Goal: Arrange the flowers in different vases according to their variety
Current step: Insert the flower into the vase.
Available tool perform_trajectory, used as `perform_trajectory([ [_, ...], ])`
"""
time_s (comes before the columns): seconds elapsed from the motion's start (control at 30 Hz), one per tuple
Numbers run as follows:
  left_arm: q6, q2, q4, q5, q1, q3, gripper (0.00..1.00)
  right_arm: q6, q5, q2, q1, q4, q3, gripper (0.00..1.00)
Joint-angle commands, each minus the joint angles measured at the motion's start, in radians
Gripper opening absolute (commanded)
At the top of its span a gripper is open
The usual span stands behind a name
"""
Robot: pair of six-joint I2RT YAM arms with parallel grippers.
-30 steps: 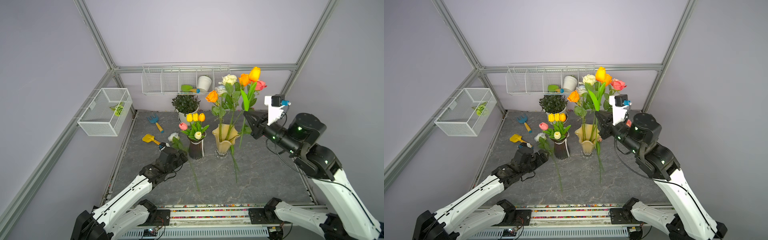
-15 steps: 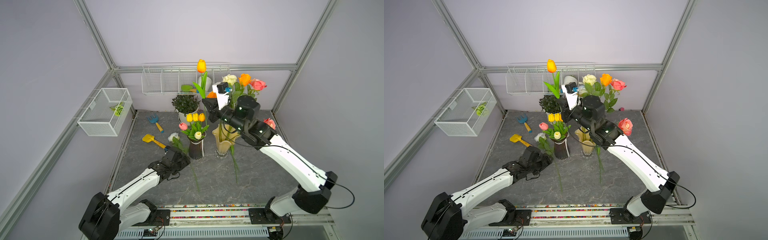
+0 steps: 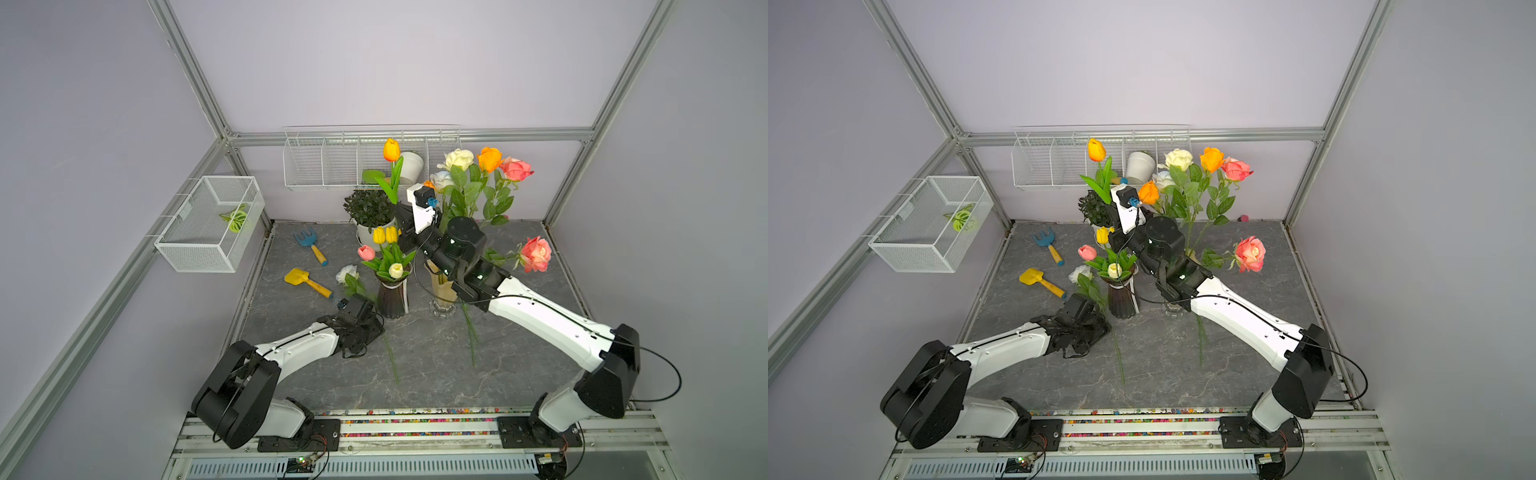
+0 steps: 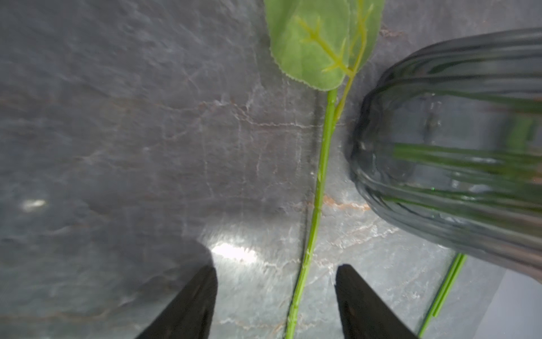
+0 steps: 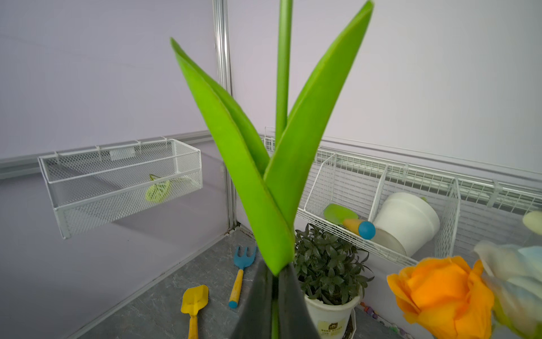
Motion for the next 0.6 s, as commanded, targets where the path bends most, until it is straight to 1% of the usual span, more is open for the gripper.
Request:
perform_trajectory([
  [0.0,-0.002,0.029,0.02,-0.011,0.006,0.031,0.62,-0.01,0.036,-0.019,0.004,0.164,-0.035,0.0],
  [0.1,-0.003,0.036,0.007,-0.024,0.005,0.033,0.45,-0.007,0.038,-0.008,0.005,0.184,-0.048,0.0],
  [0.13,-0.003,0.035,-0.003,-0.03,0.005,0.033,0.37,-0.006,0.038,-0.006,0.005,0.185,-0.048,0.0],
  [0.27,-0.006,0.019,-0.03,-0.051,0.006,0.028,0.02,0.001,0.035,-0.007,0.006,0.179,-0.05,0.0],
  [0.3,-0.008,0.014,-0.034,-0.054,0.006,0.026,0.0,0.002,0.034,-0.007,0.006,0.176,-0.05,0.0],
  [0.57,-0.025,-0.027,-0.047,-0.083,0.005,0.0,0.0,0.024,0.04,-0.02,0.008,0.143,-0.064,0.0],
])
